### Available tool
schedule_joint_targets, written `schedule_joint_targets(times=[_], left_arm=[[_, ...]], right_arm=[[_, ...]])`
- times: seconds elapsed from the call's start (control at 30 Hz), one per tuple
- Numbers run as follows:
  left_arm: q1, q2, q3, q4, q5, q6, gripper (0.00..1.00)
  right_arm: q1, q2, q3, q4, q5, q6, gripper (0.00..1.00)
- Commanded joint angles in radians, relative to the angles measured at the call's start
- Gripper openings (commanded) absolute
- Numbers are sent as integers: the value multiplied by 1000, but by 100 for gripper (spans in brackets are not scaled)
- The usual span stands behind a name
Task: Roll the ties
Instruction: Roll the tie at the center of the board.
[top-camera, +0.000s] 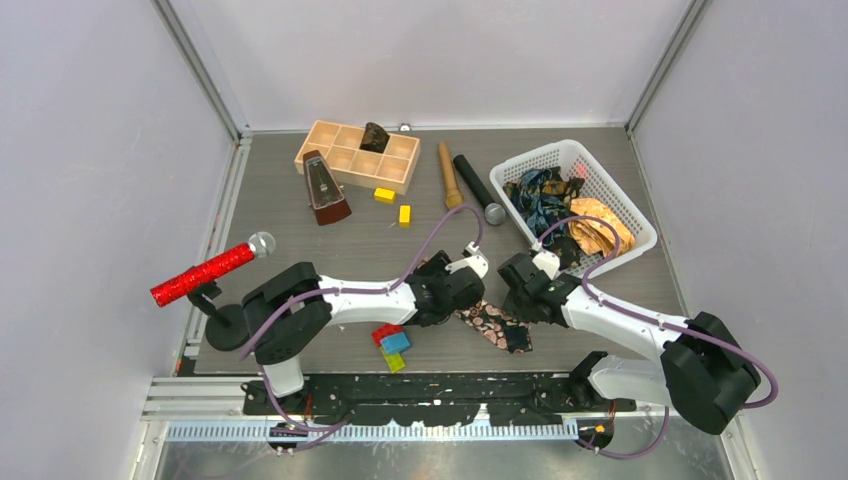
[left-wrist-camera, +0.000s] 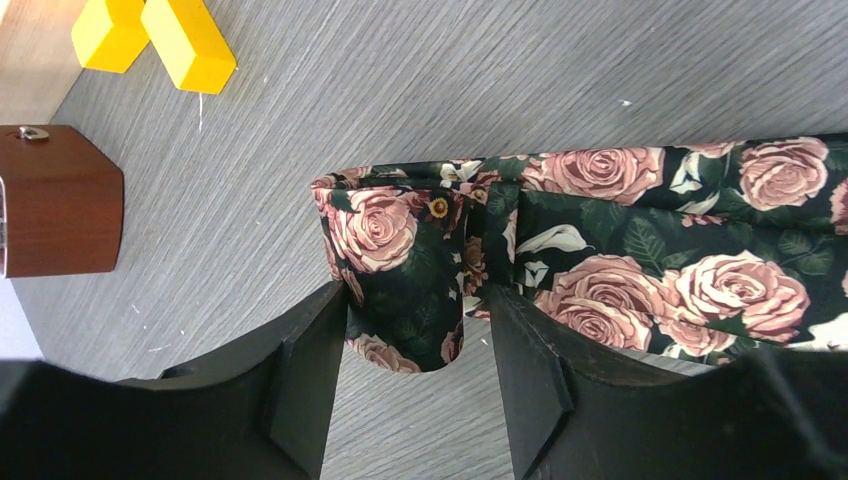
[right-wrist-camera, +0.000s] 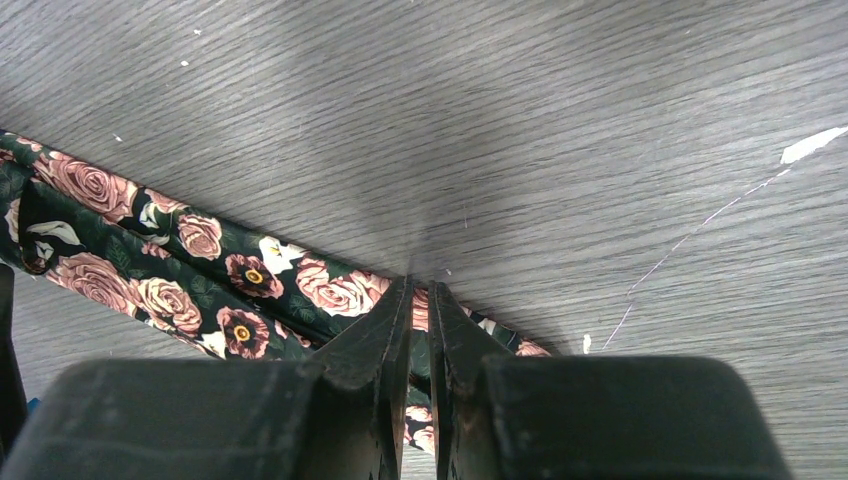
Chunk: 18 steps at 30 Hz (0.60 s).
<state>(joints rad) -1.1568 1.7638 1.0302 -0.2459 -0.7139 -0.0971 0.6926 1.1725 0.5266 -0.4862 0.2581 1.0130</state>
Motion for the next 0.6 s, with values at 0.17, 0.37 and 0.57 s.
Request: schedule_joint_targets(times=[0.17,0.37,0.57], left_arm=[[-24,22,45,-16,9,-37,57],[-33,34,55,-16,24,-45,57],[-36,35,60,-16,45,-54,56]], right_arm=[[3,5,-3,17,4,15,18],[4,9,-6,20,6,16,18],[4,12,-7,20,7,16,18]])
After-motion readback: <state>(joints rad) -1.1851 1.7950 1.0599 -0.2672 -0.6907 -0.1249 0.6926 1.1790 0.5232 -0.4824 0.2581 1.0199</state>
